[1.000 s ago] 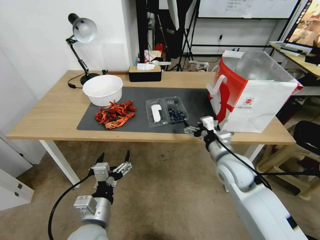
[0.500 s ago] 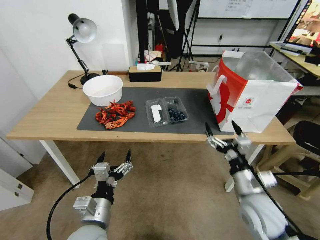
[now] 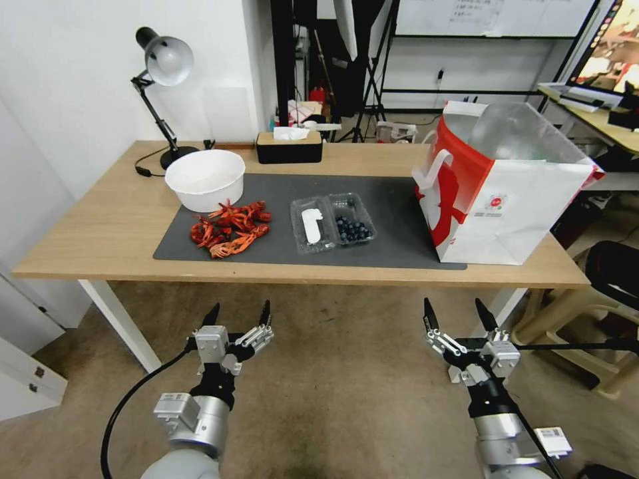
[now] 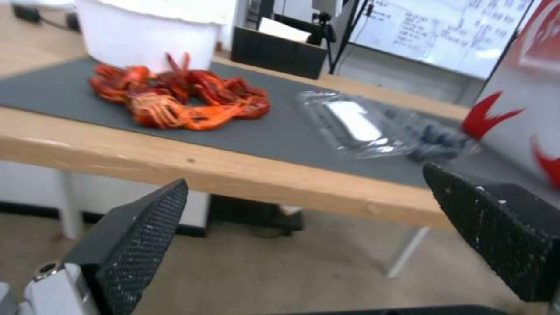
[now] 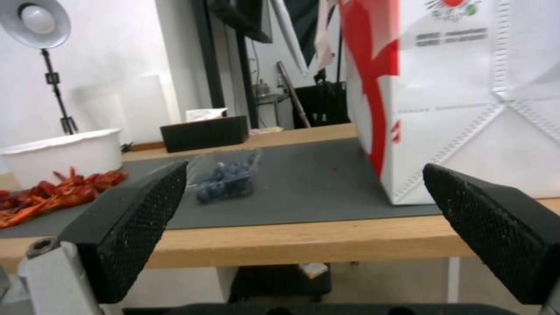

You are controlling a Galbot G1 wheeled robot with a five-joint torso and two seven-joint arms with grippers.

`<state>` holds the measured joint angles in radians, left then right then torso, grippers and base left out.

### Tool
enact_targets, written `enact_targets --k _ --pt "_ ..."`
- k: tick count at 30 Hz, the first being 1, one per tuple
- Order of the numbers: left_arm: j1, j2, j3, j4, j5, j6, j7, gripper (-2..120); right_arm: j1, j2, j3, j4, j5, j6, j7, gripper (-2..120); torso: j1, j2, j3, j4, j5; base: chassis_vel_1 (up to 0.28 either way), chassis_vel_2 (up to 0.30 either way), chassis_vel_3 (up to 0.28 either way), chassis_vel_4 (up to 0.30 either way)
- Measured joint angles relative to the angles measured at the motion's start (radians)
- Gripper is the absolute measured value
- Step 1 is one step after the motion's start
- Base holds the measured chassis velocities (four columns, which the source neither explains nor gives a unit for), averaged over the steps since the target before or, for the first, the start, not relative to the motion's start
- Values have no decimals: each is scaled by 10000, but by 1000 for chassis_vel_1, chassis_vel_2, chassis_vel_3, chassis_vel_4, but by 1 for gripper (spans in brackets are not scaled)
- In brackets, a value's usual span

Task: Close the takeout container lid, then place the container into the takeout bag.

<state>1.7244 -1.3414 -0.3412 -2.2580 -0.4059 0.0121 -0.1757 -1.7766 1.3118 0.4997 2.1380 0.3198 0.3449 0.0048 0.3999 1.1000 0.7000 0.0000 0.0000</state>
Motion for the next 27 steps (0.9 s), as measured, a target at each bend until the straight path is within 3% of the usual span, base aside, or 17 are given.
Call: enact_targets --k 2,8,9,13,14,19,23,24,27 --pt "-57 5 28 -51 -269 79 0 100 70 -28 -53 0 -19 -67 -2 100 0 0 0 0 -2 0 0 0 0" --pt "-963 269 454 -523 -3079 928 -194 100 492 -155 -332 -63 -260 -396 -5 100 1 0 2 -1 -2 0 0 0 0" --pt "-1282 371 604 -509 -3777 1026 -195 100 488 -143 -353 -54 -326 -422 -3 100 1 0 2 -3 0 0 0 0 0" --pt "-1748 505 813 -291 -4491 1074 -42 100 473 -119 -366 -13 -422 -463 -2 100 1 0 1 -1 -2 0 0 0 0" --pt "-2242 656 1108 -13 -5232 1089 121 100 405 -50 -366 39 -523 -489 -2 100 1 0 2 -1 -1 0 0 0 0" --pt "-2960 807 1553 187 -6456 1147 90 100 269 66 -361 105 -674 -499 0 100 1 0 2 0 0 0 0 0 0" --pt "-4497 845 2679 672 -8248 1307 -1065 100 72 250 -312 171 -967 -499 10 100 0 0 2 0 0 0 0 0 0" --pt "-4497 845 2679 672 -8248 1307 -1065 100 72 250 -312 171 -967 -499 10 100 0 0 2 0 0 0 0 0 0" --pt "-5990 677 3627 1350 -8924 1322 -2060 100 -64 376 -249 228 -1163 -488 35 100 1 -1 1 -2 0 0 0 0 0"
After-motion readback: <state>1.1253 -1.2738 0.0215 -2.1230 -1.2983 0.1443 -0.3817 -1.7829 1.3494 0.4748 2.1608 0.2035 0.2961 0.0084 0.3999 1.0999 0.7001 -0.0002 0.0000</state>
